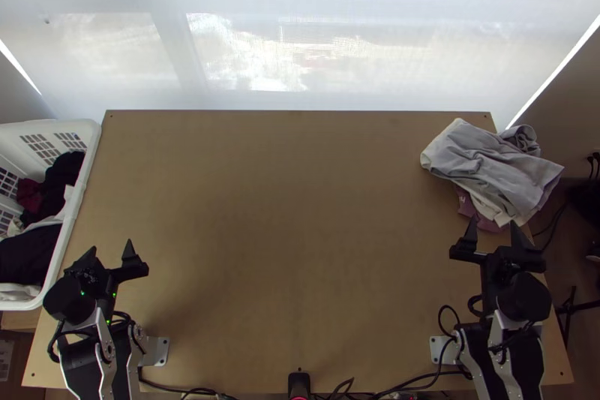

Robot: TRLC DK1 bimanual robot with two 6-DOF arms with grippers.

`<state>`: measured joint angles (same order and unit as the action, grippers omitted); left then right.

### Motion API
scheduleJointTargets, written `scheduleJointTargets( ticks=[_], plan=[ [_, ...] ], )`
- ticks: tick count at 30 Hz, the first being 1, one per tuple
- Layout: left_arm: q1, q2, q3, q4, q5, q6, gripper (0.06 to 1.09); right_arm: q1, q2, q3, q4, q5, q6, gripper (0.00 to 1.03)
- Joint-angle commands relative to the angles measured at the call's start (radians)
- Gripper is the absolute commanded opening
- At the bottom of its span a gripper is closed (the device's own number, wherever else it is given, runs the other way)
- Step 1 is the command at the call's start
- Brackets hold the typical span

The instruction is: Fold the t-shirt

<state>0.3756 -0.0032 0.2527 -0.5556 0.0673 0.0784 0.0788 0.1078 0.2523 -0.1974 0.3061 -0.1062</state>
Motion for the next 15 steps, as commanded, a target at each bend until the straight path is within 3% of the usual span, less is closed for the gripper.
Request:
scheduleJointTargets(
  ticks=[1,9,15],
  plan=[
    [0.0,0.0,0.0,0.0,0.0,-0.002,1.03,0.035,0.257,0.3,-0.16,-0.004,-0.01,0.93],
    [0.0,0.0,0.0,0.0,0.0,-0.002,1.03,0.108,0.474,0.763,-0.528,-0.005,-0.01,0.98],
    [-0.009,0.0,0.0,0.0,0.005,-0.006,1.03,0.161,0.592,0.93,-0.701,-0.004,0.036,0.98]
  ],
)
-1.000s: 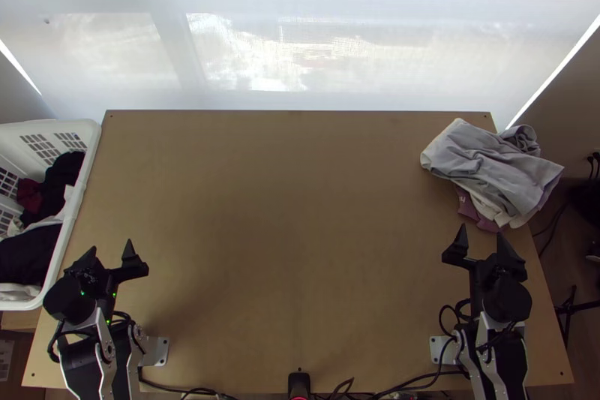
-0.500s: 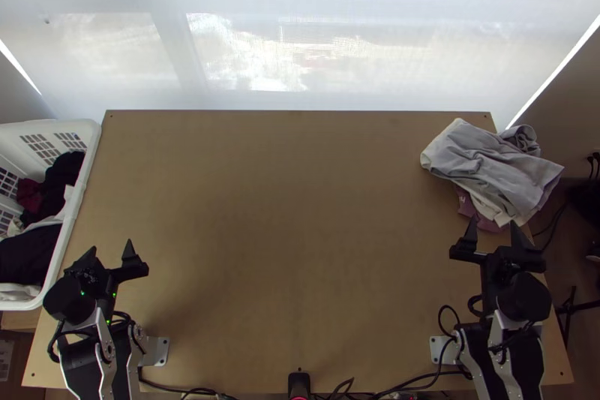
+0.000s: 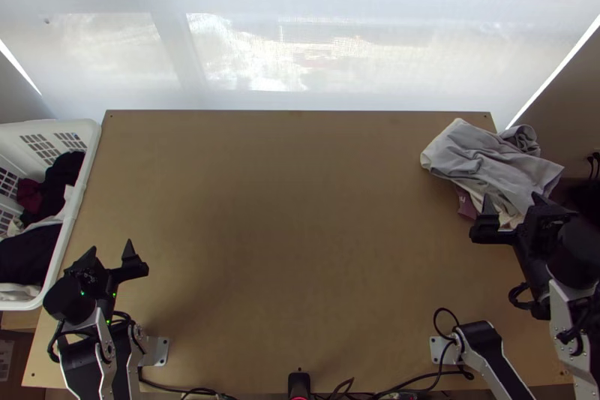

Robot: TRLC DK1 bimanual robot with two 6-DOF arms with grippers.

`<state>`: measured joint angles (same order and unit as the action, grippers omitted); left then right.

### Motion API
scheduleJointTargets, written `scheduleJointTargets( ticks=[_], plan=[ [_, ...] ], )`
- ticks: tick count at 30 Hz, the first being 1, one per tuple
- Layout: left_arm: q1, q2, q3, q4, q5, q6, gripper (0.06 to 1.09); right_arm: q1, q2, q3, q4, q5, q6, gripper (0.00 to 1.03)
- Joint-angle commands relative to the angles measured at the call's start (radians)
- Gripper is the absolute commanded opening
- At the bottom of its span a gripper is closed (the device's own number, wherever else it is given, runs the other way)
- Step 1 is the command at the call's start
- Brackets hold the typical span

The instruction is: Fold the t-shirt

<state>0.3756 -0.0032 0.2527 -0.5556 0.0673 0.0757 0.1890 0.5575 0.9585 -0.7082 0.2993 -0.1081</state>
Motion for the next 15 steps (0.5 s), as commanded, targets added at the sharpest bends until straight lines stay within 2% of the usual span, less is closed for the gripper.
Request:
scheduleJointTargets(
  ticks=[1,3,6,15],
  plan=[
    [-0.01,0.0,0.0,0.0,0.005,-0.004,1.03,0.05,0.157,0.229,-0.209,0.003,0.05,0.98],
    [0.005,0.0,0.0,-0.001,0.002,-0.016,1.03,0.043,0.183,0.229,-0.238,0.003,0.074,0.98],
    [0.017,0.0,0.003,-0.006,-0.017,0.027,1.03,-0.013,0.214,0.224,-0.26,0.001,0.099,0.98],
    [-0.052,-0.003,0.069,-0.01,-0.031,0.035,1.03,-0.077,0.257,0.194,-0.272,0.003,0.09,0.98]
  ],
)
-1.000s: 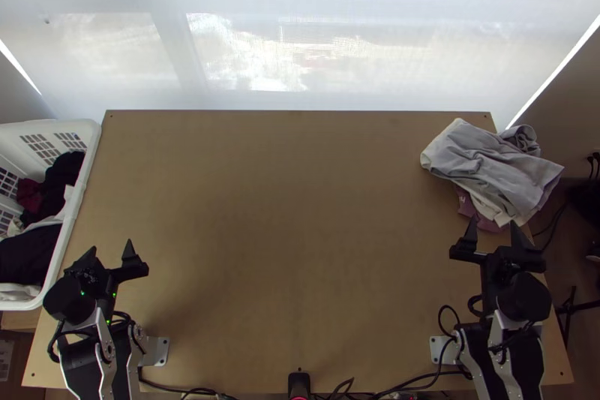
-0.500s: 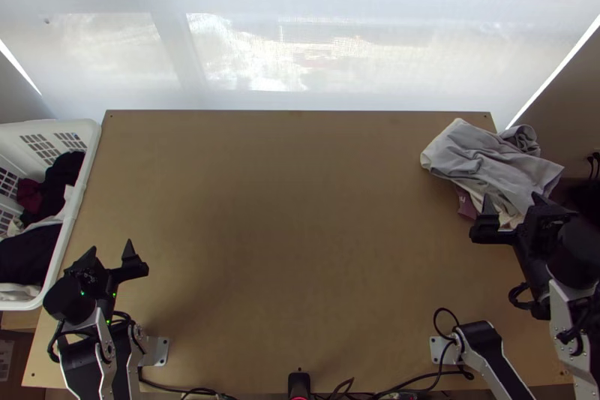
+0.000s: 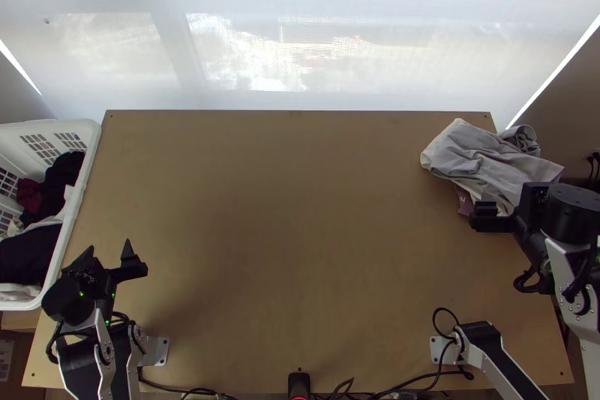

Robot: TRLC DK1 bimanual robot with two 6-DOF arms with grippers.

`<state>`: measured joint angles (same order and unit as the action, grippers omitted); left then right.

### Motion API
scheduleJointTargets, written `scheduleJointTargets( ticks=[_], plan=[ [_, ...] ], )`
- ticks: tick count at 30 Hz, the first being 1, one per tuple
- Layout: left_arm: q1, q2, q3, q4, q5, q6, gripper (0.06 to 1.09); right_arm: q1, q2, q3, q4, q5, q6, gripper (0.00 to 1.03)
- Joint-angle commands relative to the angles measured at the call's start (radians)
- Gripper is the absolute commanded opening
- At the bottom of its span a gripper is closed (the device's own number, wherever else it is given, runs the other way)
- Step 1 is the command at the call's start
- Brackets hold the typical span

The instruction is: Fold the t-shirt

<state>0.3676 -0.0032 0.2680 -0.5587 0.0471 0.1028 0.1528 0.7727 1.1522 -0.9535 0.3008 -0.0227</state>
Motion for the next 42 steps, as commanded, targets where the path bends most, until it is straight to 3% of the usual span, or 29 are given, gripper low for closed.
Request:
scheduleJointTargets(
  ticks=[1,5,8,13,21,27,33,37,40,42],
  plan=[
    [-0.053,-0.003,0.074,-0.012,-0.01,0.009,1.03,-0.053,0.042,-0.003,-0.031,0.0,0.004,0.98],
    [-0.064,0.028,0.142,-0.004,-0.015,0.012,1.03,-0.065,0.042,-0.025,-0.07,0.0,0.004,0.98],
    [0.001,0.295,0.266,-0.03,-0.046,-0.006,1.03,-0.053,0.037,-0.042,-0.114,0.001,-0.013,0.98],
    [0.082,0.744,0.582,-0.239,-0.039,-0.098,1.03,-0.024,0.013,-0.074,-0.146,0.001,-0.022,0.98],
    [0.269,0.921,0.767,-0.181,-0.039,-0.17,1.04,-0.019,0.004,-0.092,-0.154,-0.002,-0.02,0.98],
    [0.438,1.241,0.999,-0.204,-0.035,-0.181,1.04,-0.022,-0.036,-0.128,-0.16,-0.005,-0.02,0.98],
    [0.498,1.47,1.179,-0.273,-0.006,-0.261,1.04,-0.036,-0.044,-0.14,-0.162,-0.006,-0.022,0.98],
    [0.498,1.526,1.18,-0.291,0.019,-0.226,1.04,-0.05,-0.039,-0.141,-0.157,-0.008,-0.02,0.98],
    [0.539,1.643,1.208,-0.291,0.108,-0.173,1.04,-0.058,-0.036,-0.143,-0.154,-0.011,-0.02,0.98],
    [0.556,1.726,1.235,-0.29,0.105,-0.172,1.04,-0.061,-0.035,-0.14,-0.154,-0.011,-0.022,0.98]
  ],
)
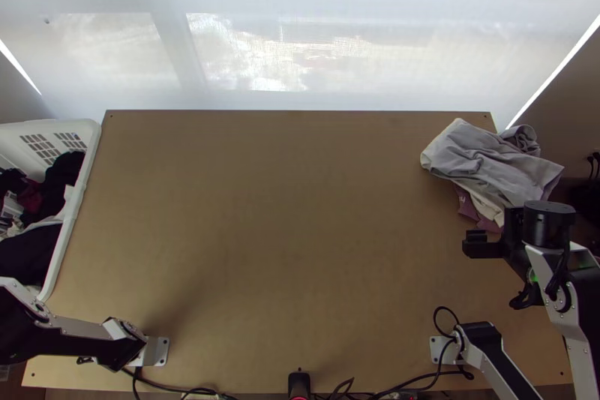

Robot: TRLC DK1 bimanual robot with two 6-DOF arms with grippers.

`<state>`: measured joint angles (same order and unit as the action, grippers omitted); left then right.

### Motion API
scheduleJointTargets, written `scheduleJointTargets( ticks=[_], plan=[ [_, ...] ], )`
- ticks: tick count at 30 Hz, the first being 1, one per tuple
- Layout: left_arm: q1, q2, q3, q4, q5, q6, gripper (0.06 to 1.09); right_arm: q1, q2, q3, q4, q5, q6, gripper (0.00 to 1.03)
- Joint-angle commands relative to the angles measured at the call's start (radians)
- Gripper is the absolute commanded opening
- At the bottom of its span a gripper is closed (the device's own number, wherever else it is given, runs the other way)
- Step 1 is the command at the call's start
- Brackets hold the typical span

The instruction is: Fold the t-shirt

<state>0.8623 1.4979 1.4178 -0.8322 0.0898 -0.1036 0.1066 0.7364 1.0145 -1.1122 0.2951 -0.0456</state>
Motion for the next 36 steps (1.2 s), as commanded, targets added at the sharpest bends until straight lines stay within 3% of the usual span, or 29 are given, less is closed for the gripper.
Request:
scheduleJointTargets(
  ticks=[1,6,21,24,32,35,36],
  plan=[
    [0.07,0.26,0.095,-0.008,0.057,0.041,1.04,-0.015,0.003,-0.001,0.005,-0.005,0.001,0.98],
    [0.116,0.415,0.112,0.085,-0.039,0.142,1.04,-0.019,0.014,0.002,0.011,-0.005,0.0,0.98],
    [0.138,0.713,0.148,0.251,-0.073,0.193,1.03,-0.036,0.035,-0.03,-0.014,-0.005,-0.016,0.98],
    [0.126,0.742,0.155,0.272,-0.079,0.193,0.95,-0.041,0.046,-0.03,-0.018,-0.005,-0.016,0.98],
    [0.106,0.823,0.216,0.281,-0.134,0.22,0.93,-0.064,0.055,-0.033,-0.034,-0.007,-0.016,0.98],
    [0.106,0.832,0.23,0.283,-0.133,0.229,0.78,-0.073,0.055,-0.04,-0.035,-0.007,-0.016,0.98],
    [0.106,0.832,0.233,0.285,-0.133,0.229,0.68,-0.074,0.055,-0.044,-0.035,-0.007,-0.016,0.98]
  ],
)
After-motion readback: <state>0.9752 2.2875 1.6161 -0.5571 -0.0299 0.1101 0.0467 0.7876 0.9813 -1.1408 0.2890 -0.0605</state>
